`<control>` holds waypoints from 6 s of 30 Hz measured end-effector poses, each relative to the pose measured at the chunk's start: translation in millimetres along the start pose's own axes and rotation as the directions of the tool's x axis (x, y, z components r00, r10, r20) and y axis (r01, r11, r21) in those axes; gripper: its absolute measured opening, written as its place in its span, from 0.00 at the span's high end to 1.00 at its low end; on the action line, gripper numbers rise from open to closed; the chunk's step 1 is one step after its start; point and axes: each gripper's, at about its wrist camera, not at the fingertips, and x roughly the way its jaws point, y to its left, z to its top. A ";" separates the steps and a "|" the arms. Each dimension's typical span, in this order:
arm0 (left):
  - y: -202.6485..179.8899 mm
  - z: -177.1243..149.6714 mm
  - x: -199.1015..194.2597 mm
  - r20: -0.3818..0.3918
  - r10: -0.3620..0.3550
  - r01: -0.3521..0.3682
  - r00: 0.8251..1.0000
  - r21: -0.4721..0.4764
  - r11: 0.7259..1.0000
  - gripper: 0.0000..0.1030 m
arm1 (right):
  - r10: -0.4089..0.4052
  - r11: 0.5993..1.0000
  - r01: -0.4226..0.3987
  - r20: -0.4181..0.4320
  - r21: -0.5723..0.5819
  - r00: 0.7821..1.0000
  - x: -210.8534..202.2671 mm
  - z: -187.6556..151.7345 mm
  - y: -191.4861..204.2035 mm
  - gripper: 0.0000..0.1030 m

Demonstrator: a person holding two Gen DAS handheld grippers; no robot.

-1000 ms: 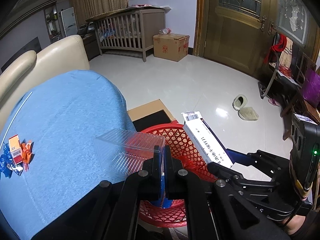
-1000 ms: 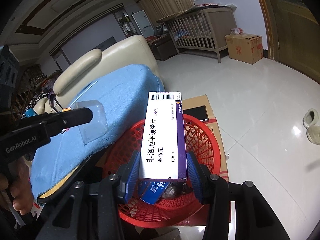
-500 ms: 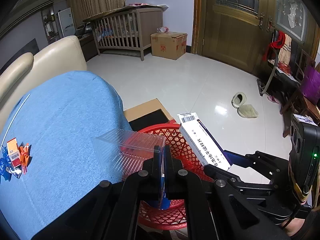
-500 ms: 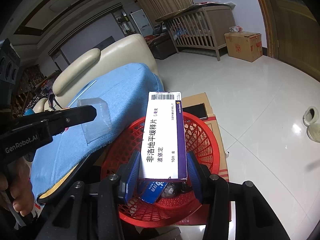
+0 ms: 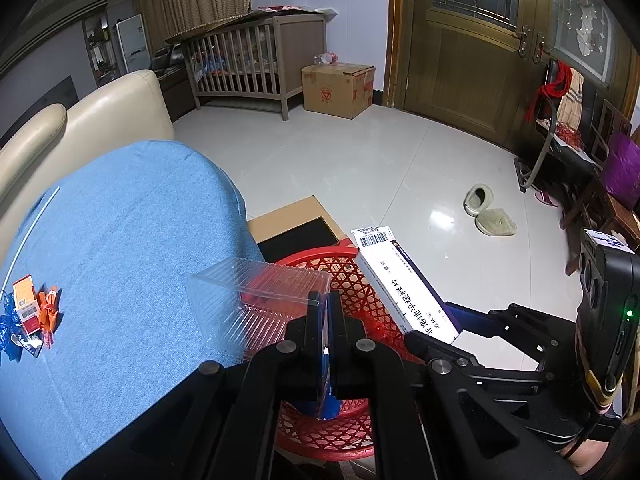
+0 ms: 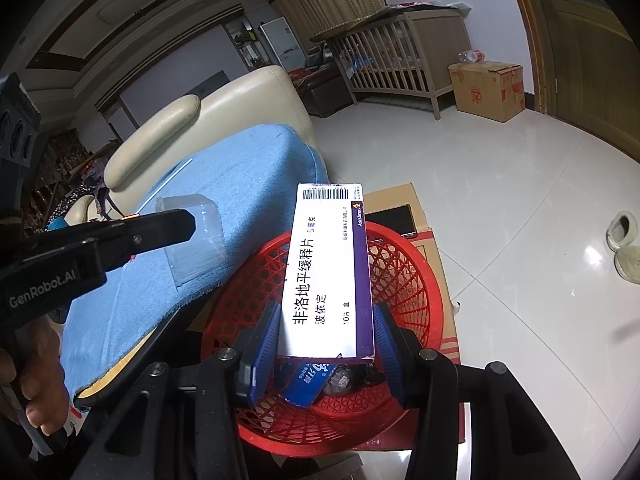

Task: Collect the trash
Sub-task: 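Open the right tool to drop the white box while the left tool releases the clear tray, then move both tools back over the table toward the remaining items, then grasp the blue-white snack packet with the left tool while the right tool grasps the red-white medicine box, then carry the blue packet and red-white box over the red basket with both tools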

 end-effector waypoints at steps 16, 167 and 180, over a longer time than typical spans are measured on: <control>-3.0 -2.2 3.4 -0.007 -0.002 0.002 1.000 0.003 1.000 0.98 | -0.036 0.998 0.033 0.044 0.058 0.998 -9.9 4.9 -10.5 0.32; 353.9 -142.2 -57.7 -0.165 0.396 -0.400 0.903 -0.660 0.636 0.73 | 0.336 0.884 -0.389 -0.226 -0.260 0.914 154.2 68.0 302.2 0.53; 318.8 -150.1 -105.4 -0.089 0.438 -0.385 0.895 -0.652 0.654 0.73 | 0.357 0.877 -0.392 -0.170 -0.279 0.918 104.0 48.6 304.6 0.53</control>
